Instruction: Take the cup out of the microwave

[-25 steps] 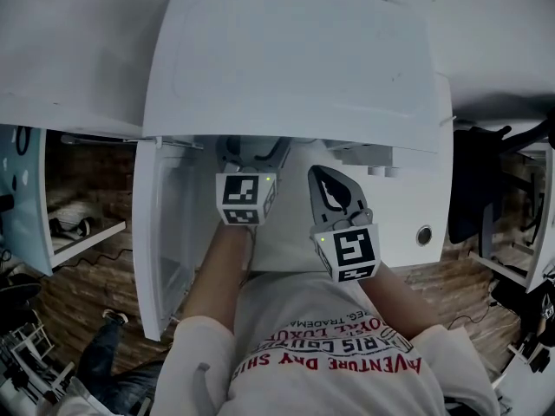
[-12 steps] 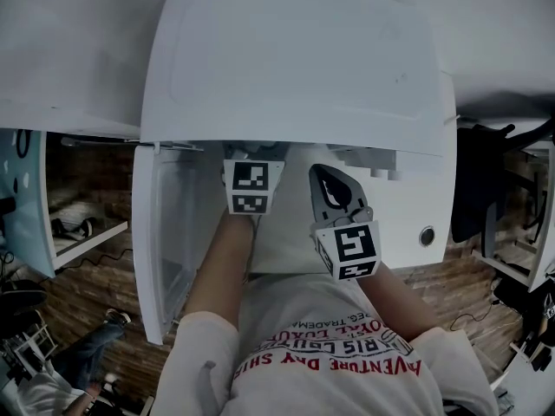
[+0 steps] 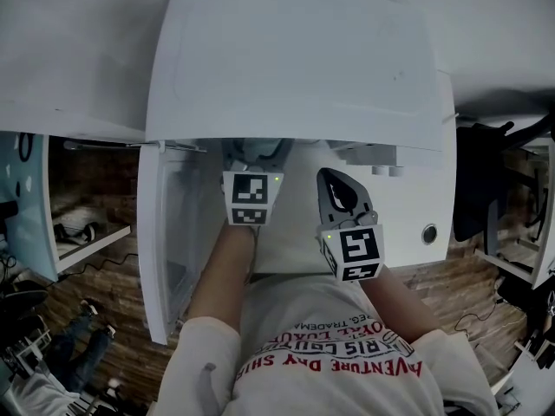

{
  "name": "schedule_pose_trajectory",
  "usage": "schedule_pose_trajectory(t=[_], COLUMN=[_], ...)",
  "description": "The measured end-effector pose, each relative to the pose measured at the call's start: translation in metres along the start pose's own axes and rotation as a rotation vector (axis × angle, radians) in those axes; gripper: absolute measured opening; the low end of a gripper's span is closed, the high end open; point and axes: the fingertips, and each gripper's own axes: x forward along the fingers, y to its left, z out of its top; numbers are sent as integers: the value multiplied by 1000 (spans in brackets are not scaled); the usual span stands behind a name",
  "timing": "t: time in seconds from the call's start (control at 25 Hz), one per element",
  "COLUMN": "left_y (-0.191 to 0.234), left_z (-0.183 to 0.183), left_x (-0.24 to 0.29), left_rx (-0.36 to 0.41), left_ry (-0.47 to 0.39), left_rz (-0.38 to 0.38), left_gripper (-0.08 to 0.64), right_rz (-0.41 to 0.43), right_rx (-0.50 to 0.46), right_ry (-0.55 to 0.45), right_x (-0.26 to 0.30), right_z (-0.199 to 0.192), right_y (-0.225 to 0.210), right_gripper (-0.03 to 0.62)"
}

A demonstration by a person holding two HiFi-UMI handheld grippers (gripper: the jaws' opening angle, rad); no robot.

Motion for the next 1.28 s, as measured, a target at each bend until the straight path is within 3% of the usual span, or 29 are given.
schedule_pose_trajectory(t=[0.24,0.72,0.92,1.08,1.28], left_y=[-17,-50,-51,-54,-51], left_z=[5,24,57,85,106], left_x=[-33,-128,-170,-193,-211], left_rx=[61,25,-11,62,67], left_ry=[-23,-99,-157,-228,-267], left_rz=[-7,-58,-49,-47,-46], left_gripper=[359,359,359,359,359], right_rz=[-11,-89,-93,-95,-125], right_rx=[4,33,58,5,-54], right_ry=[-20,-118,-209,-299,-394], right_x=[-11,-54,-81,-102,-122], right_z=[0,12,40,69,99], right_y=[8,20,33,45,51], right_gripper=[11,11,11,11,11])
